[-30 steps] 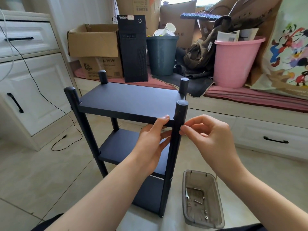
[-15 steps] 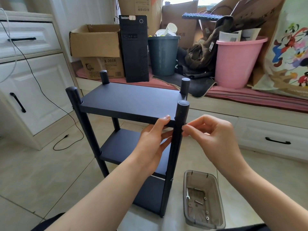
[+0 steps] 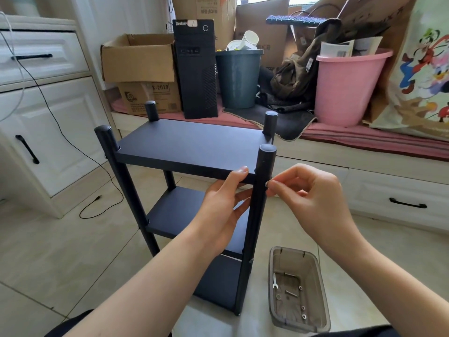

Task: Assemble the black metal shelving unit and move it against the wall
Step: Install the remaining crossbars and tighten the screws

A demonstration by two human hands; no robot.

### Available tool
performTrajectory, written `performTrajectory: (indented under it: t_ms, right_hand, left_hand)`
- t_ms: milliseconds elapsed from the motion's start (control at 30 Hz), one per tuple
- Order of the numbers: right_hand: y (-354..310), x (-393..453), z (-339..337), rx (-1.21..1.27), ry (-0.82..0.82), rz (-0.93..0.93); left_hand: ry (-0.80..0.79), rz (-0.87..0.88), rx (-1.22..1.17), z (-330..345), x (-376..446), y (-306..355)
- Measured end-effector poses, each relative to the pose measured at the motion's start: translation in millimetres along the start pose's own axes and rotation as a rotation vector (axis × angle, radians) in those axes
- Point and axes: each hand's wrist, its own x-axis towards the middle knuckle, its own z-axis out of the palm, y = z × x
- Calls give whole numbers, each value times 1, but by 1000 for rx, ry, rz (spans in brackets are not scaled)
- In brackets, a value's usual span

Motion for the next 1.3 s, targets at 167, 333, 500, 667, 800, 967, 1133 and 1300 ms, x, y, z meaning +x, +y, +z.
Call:
performTrajectory:
  t_ms: [167,333,500,667,800,967,1133,1300]
  right_hand:
    - [0,0,2,8,15,7]
    - [4,4,1,24,51,45]
    - [5,5,-3,99,41,86]
    - [11,11,-7,418,-60,205]
    - [18,17,-9,514,-135,258]
    - [22,19,-7,527,-123,204]
    - [27,18,-5,525,-106,218]
    - [30,19,-5,570,-115,249]
  left_hand:
    - [19,-10,13,2,-2,1]
    - [19,31,117,2,-2,3]
    - [54,87,521,-6,-5,15]
    - [247,770,1278,-23,-17,15]
    - [268,1123,1201,-22,-15,20]
    - [278,1109,1356,-14,-5,15]
    - [184,1005,1499,-10,5,10]
    - [190,939,1478,-5,6,7]
